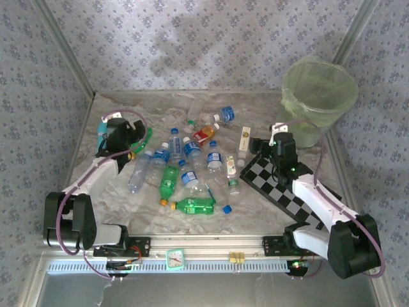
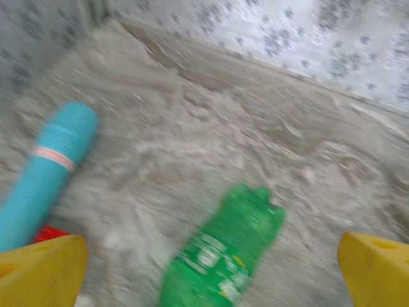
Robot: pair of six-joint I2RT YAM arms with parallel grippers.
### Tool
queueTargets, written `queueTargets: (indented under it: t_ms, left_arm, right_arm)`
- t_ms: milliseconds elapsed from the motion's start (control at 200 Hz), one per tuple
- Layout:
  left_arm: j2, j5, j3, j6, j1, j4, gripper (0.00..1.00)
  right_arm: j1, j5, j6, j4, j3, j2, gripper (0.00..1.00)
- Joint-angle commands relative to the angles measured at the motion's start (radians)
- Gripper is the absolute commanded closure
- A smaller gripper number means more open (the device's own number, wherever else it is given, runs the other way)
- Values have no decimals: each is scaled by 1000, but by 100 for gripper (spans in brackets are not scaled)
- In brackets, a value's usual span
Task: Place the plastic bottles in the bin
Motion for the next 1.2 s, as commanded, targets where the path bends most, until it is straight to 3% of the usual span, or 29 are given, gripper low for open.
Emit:
queueTargets:
  t_ms: [0,180,460,630,970,1199]
  left_arm:
    - [-10,183,-6,-173,-34,-78,0]
    - [9,213,27,-245,-135,-69,1]
    - [3,176,37,-237,-247,-94,1]
    - [-13,193,-12,-259,-272,-94,1]
    - [-32,181,-52,-278,-280,-101,1]
    - [-41,160,-44,-271,-282,-105,1]
  right_arm:
    - [56,0,177,-215,114,78,0]
    - [84,-9,327,-476,391,316,2]
    - [106,113,422,-625,652,617,3]
    - [106,113,422,-645,749,753,6]
    - [105,122,441,-677,846,904,15]
    - [106,132,427,-676,845,909,32]
